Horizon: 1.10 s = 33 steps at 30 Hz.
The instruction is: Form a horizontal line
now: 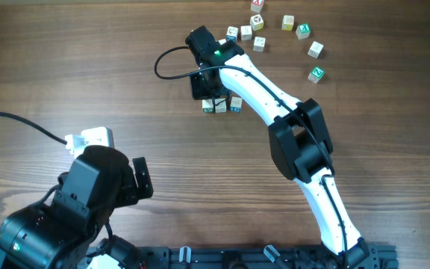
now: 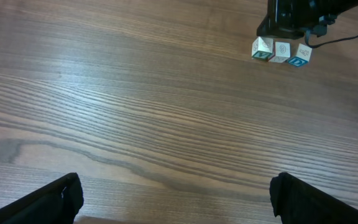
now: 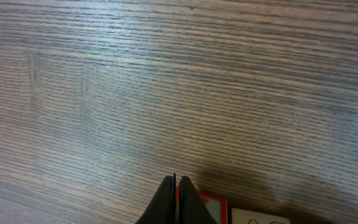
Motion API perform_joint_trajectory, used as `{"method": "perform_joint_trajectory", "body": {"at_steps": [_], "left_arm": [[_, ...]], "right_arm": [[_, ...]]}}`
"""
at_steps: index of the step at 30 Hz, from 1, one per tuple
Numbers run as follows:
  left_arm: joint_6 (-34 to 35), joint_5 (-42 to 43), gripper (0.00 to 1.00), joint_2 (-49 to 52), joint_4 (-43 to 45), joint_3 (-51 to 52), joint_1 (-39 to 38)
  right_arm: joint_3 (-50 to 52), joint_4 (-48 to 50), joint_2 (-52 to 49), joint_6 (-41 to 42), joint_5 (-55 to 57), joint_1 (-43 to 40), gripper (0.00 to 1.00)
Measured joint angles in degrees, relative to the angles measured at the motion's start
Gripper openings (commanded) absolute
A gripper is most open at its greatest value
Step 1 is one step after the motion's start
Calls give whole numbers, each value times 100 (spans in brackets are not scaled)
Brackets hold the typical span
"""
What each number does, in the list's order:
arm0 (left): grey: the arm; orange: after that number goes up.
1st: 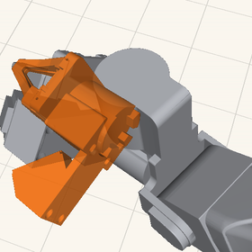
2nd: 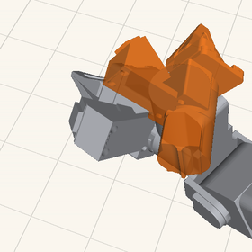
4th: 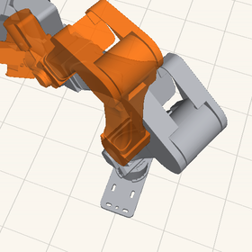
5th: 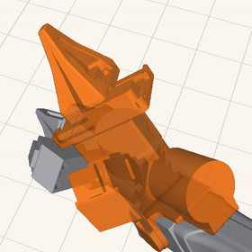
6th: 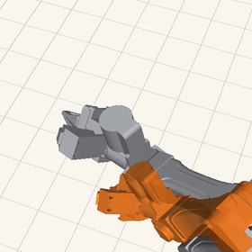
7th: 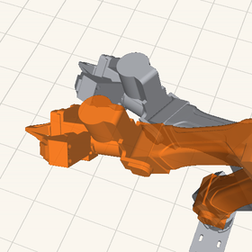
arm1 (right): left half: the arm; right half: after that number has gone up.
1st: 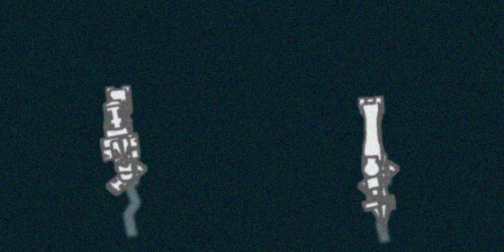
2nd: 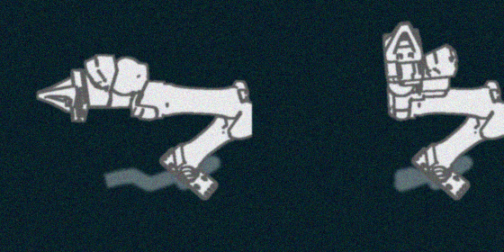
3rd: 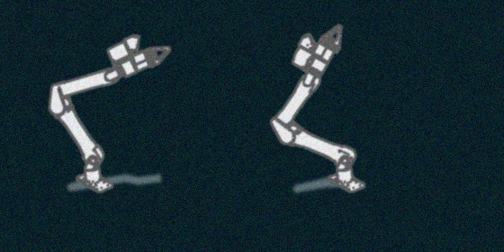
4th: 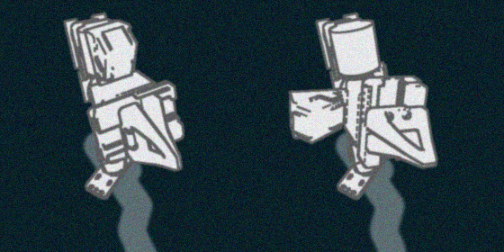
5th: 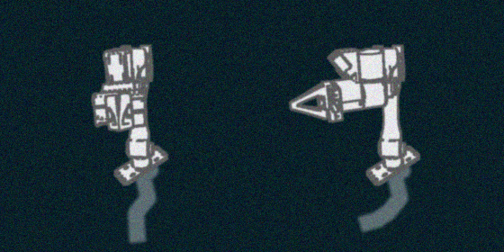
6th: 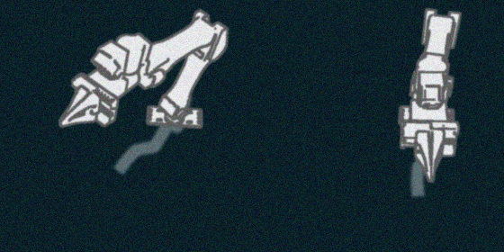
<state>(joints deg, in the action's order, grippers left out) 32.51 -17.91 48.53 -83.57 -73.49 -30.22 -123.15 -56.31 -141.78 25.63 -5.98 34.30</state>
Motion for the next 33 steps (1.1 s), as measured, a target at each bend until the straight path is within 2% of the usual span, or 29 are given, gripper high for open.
{"method": "perform_joint_trajectory", "body": {"at_steps": [18,28,33], "left_arm": [[0,0,100,0,0,0,0],[0,0,100,0,0,0,0],[0,0,100,0,0,0,0]], "right_arm": [[0,24,4,-197,-46,17,4],[0,24,35,-369,-61,485,5],[0,-46,35,-367,-42,468,5]]}}
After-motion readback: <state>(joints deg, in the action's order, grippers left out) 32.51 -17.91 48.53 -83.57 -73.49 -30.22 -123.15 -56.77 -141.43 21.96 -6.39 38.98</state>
